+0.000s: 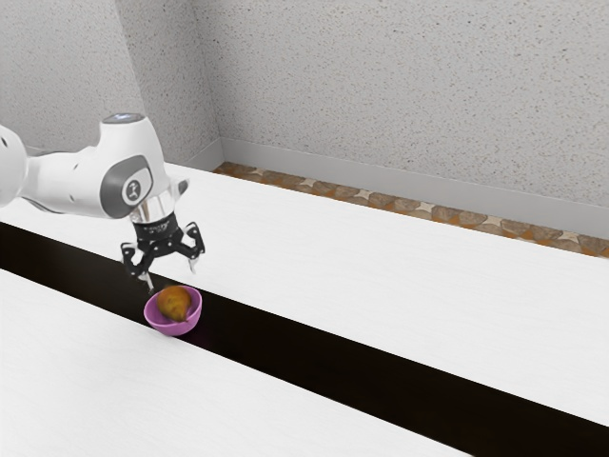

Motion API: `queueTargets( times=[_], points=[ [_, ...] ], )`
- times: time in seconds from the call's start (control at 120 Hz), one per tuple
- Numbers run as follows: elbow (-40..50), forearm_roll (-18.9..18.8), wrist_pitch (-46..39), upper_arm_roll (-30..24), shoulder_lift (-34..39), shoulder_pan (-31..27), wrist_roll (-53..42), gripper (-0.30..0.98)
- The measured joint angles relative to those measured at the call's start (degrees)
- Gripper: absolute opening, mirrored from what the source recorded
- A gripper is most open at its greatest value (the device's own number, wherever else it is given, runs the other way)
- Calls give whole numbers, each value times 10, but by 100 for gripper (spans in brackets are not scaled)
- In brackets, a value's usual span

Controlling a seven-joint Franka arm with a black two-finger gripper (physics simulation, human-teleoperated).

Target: Place the pear in the bowl.

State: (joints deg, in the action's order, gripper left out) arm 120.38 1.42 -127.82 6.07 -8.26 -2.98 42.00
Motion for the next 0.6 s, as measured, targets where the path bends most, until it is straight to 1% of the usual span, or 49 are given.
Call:
queueTargets(
  times=[0.083,0.167,0.267,0.333,0.383,0.433,0.6],
  points=[
    [-11,2,10,-5,32,28,-7,63],
    [-49,8,56,-7,68,47,-27,64],
    [-139,21,145,-10,77,60,-72,65],
    [-198,27,198,-11,68,68,-113,65],
    [-259,30,242,-17,58,66,-143,66],
    [-294,31,277,-25,57,59,-169,66],
    [-337,33,348,-32,58,40,-244,66]
  ],
)
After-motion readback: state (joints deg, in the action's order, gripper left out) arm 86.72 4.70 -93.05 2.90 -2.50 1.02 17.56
